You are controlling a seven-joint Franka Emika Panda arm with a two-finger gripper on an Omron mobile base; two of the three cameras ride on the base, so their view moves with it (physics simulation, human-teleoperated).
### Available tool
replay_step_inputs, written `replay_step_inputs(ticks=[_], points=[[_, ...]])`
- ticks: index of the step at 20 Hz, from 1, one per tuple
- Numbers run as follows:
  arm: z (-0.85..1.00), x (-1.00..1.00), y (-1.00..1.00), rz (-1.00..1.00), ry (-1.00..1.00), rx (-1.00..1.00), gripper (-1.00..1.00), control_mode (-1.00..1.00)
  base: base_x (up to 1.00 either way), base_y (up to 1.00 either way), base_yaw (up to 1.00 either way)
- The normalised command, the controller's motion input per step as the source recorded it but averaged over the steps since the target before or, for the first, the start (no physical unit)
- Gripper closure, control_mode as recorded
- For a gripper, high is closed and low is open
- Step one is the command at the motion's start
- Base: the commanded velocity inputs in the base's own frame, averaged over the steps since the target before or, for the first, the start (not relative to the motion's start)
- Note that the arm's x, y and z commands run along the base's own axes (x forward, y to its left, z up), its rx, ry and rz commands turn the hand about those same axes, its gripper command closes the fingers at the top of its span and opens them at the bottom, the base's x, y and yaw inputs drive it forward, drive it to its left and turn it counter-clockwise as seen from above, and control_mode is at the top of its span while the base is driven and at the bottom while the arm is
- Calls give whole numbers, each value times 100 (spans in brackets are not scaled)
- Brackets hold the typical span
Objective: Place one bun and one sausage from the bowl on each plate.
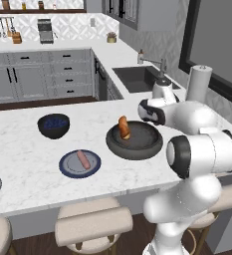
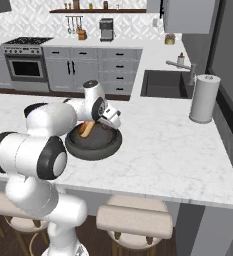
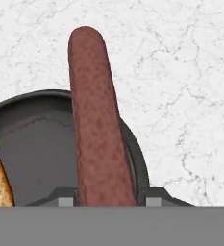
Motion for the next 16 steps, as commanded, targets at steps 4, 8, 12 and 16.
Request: replay_step_inputs(ticks=[4,8,12,16], points=[[85,-100,-7,-1,-9,18,100,-100,0,0,0],[21,-100,17,5,-1,1,100,-100,0,0,0],[-9,-50,23,8,-5,-1,100,100,-50,39,13],[0,0,0,0,0,0,100,100,-100,92,27]])
